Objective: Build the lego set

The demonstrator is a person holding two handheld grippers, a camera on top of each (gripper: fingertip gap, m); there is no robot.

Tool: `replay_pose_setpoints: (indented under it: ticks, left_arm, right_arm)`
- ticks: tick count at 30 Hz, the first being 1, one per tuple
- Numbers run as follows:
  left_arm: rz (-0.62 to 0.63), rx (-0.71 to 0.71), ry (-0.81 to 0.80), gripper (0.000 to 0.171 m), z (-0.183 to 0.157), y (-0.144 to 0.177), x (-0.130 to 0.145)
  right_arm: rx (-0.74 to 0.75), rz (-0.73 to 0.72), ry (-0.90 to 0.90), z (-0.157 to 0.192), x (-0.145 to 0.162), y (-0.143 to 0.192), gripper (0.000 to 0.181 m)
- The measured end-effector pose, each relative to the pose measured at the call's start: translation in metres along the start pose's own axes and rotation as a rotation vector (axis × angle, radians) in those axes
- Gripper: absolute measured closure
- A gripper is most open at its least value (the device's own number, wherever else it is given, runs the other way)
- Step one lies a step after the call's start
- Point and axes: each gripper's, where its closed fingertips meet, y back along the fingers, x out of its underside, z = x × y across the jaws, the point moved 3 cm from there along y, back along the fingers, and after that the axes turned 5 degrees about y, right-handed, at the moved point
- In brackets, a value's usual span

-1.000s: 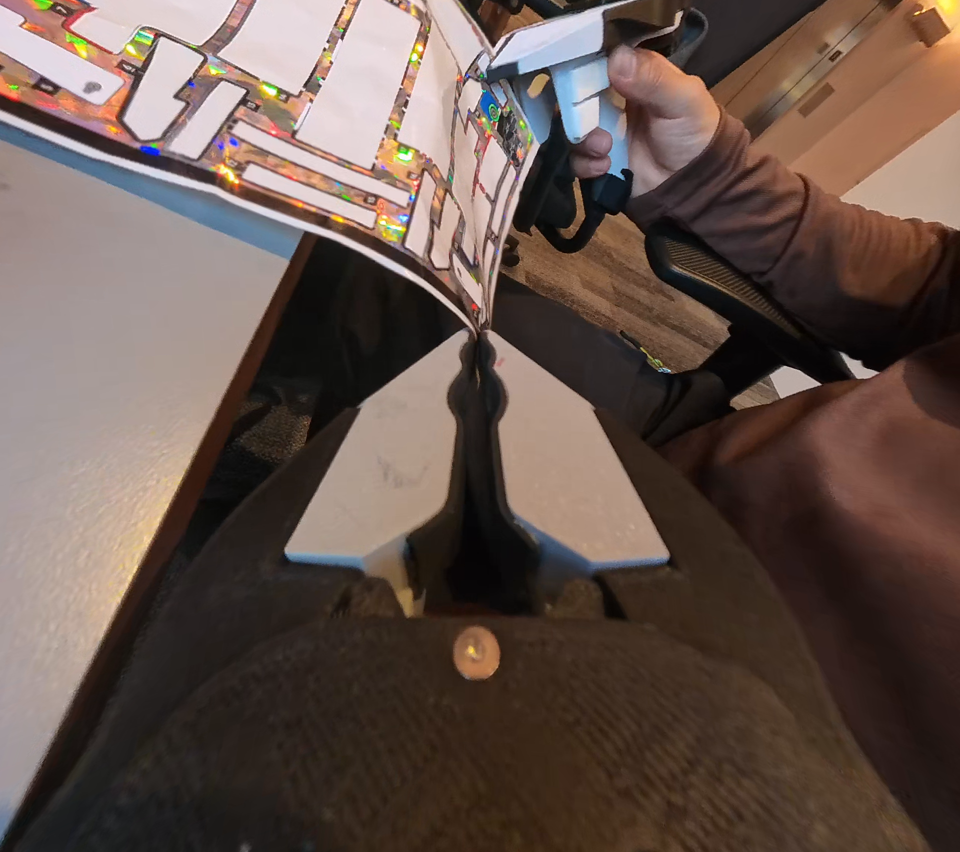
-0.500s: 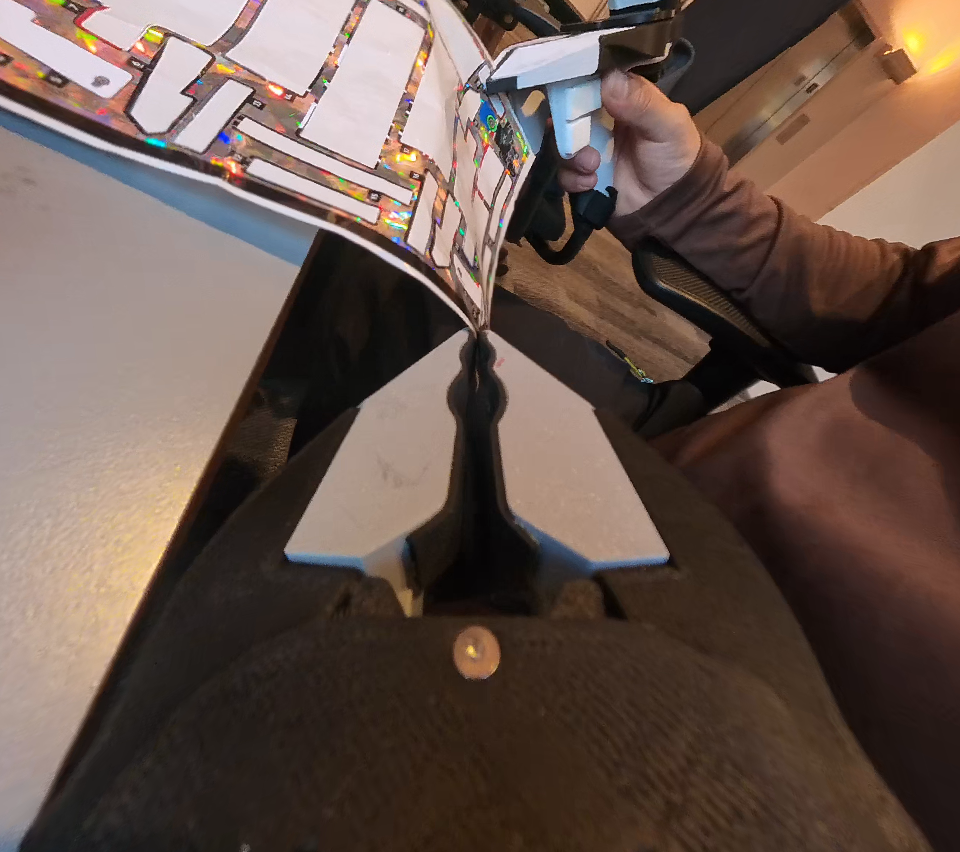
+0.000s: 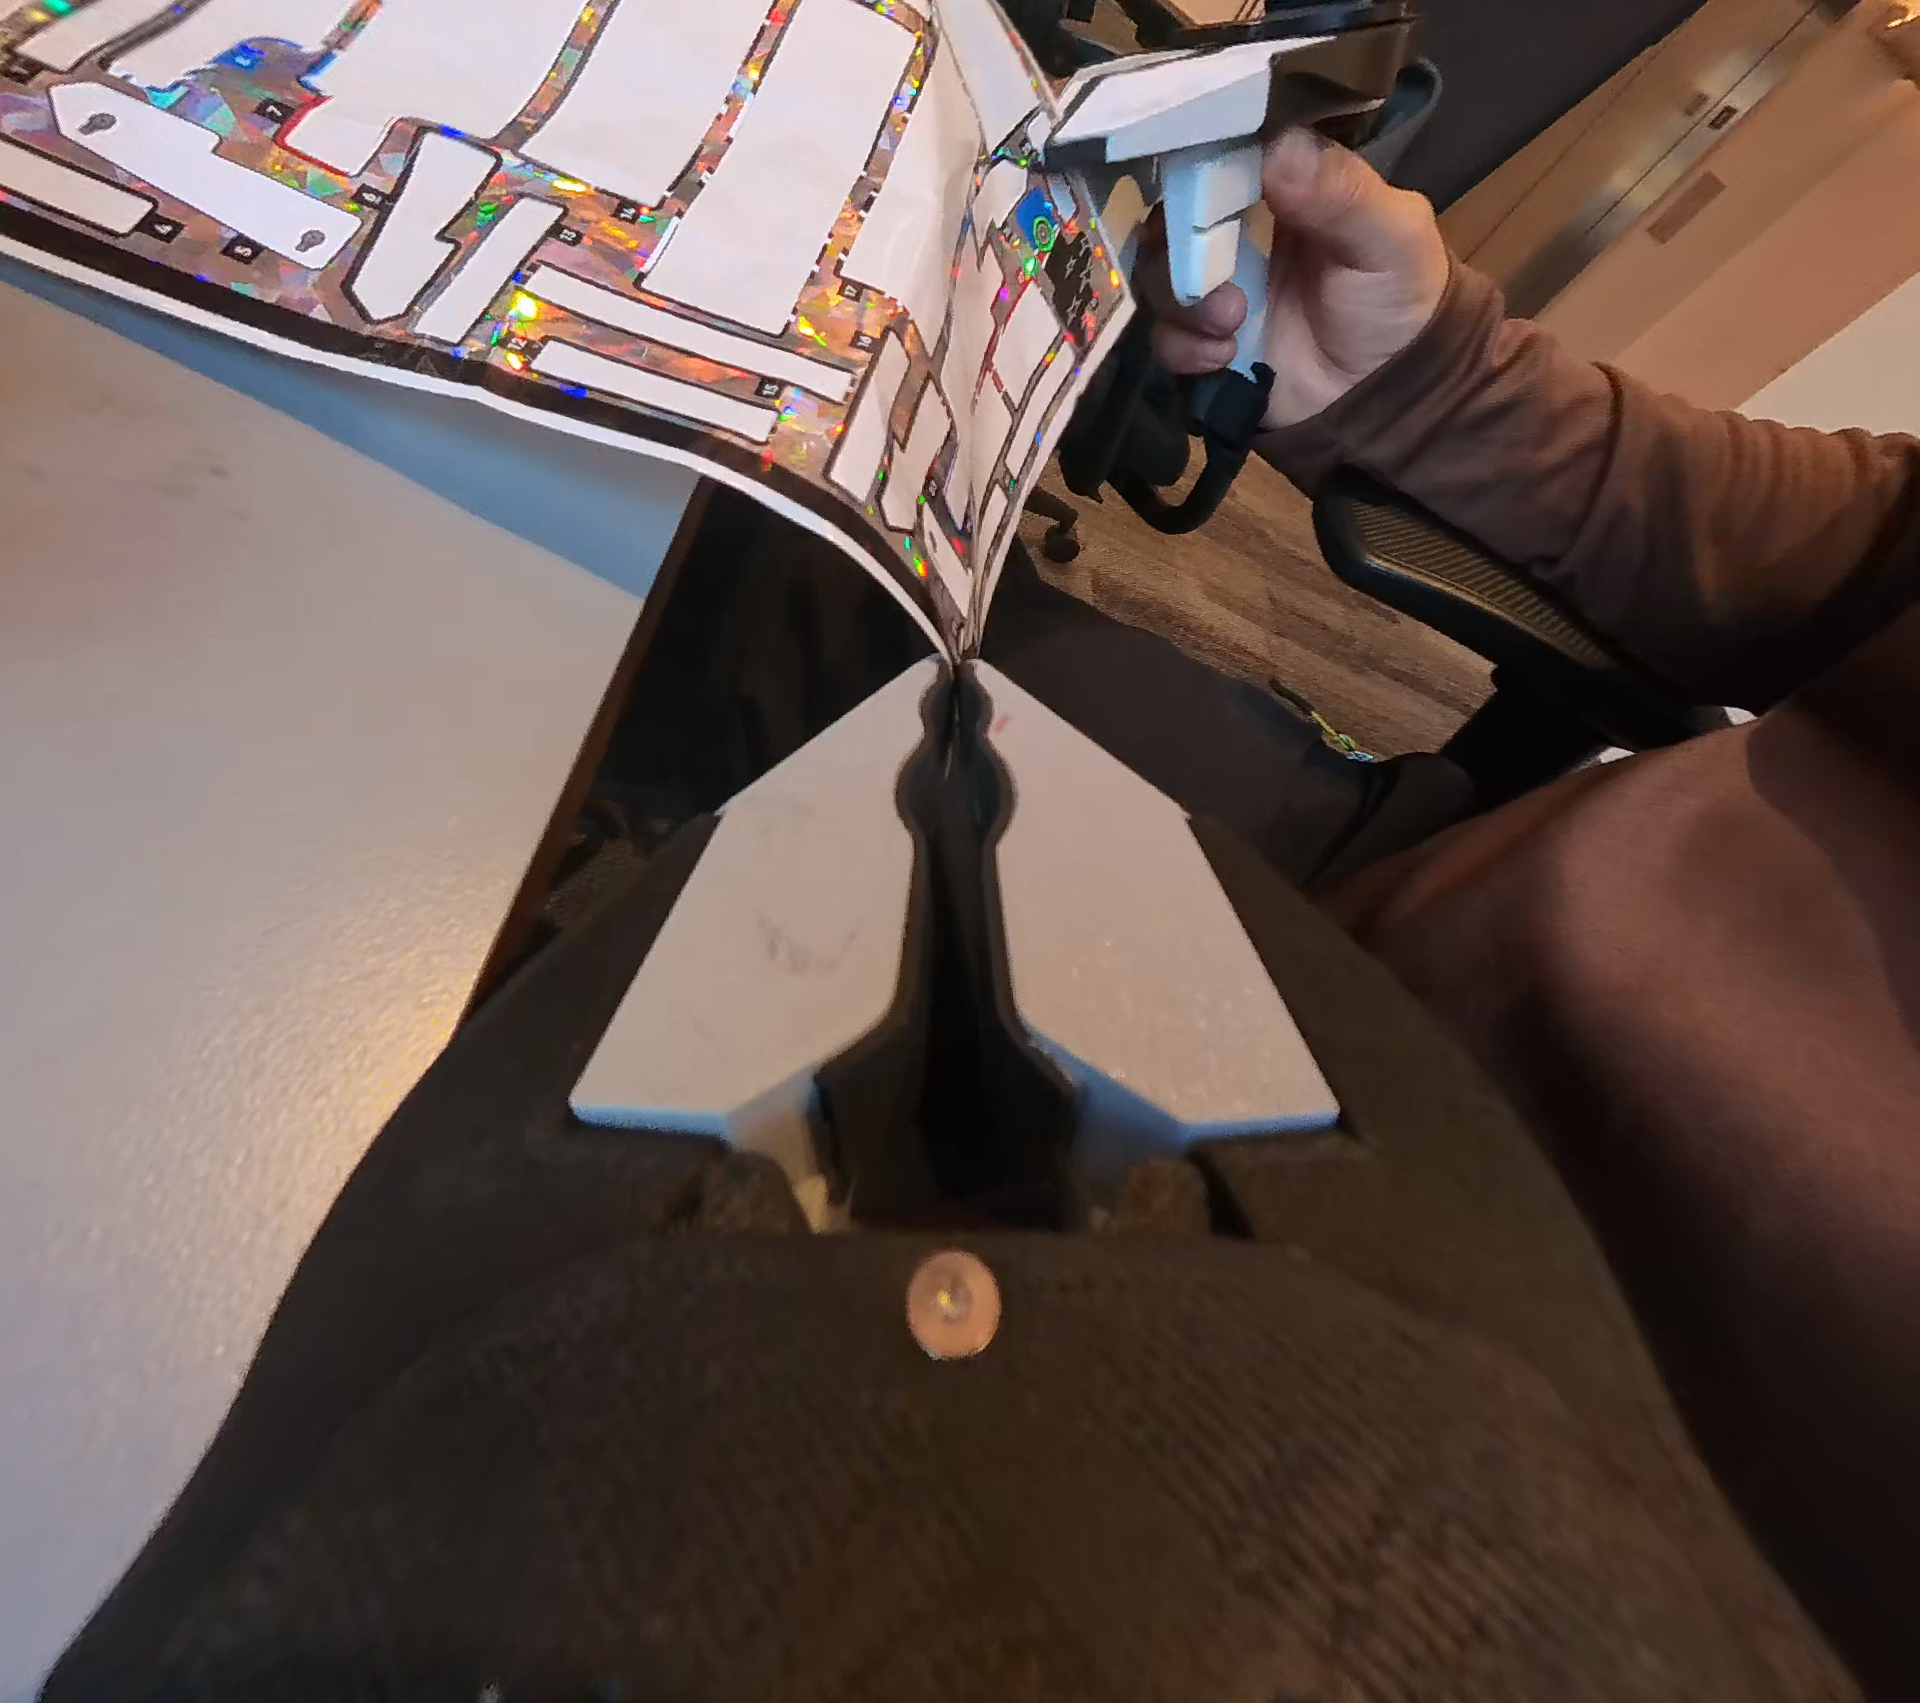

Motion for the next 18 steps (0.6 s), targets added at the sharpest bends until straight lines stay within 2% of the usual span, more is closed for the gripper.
replay_pose_setpoints:
  ticks: [13, 18]
  left_arm:
    - [0.002, 0.007, 0.023, 0.171, 0.001, 0.000, 0.001]
    - [-0.017, 0.041, -0.005, 0.171, -0.006, 0.001, -0.003]
  right_arm:
    - [-0.004, 0.004, -0.004, 0.001, 0.001, 0.000, 0.181]
    - [-0.087, -0.064, 0.048, 0.014, -0.010, 0.002, 0.181]
